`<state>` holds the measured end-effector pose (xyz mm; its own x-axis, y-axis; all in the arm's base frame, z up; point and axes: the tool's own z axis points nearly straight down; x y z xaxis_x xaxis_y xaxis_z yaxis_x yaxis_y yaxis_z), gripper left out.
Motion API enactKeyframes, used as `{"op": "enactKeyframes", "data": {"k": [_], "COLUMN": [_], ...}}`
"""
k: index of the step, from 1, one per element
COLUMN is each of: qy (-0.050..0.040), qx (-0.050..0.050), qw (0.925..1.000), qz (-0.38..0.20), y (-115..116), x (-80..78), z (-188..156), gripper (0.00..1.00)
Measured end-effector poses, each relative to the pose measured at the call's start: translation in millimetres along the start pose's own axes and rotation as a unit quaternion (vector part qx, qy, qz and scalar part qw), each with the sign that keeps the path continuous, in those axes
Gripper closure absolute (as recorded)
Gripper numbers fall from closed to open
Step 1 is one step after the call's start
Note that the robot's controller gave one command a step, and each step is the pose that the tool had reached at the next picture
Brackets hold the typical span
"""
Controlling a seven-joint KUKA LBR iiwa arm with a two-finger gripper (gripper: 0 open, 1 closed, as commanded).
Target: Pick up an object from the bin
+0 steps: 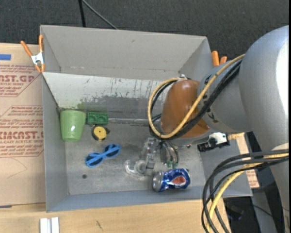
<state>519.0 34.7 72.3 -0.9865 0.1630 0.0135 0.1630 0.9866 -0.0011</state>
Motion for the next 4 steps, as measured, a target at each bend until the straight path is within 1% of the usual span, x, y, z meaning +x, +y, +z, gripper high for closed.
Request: {"op": "enactKeyframes", "data": {"k": [1,2,4], "qy": [0.0,-0.0105,-0.0099], "qx": [0.0,-0.003,-0.002], "qw": [1.0,0.9994,0.9994], "qz": [0.0,-0.032,-0.033], "y": [0,-44,-43], "x": [0.0,0.9,0.8], "z": [0,0,-1], "gripper": [1.0,1.0,1.0]}}
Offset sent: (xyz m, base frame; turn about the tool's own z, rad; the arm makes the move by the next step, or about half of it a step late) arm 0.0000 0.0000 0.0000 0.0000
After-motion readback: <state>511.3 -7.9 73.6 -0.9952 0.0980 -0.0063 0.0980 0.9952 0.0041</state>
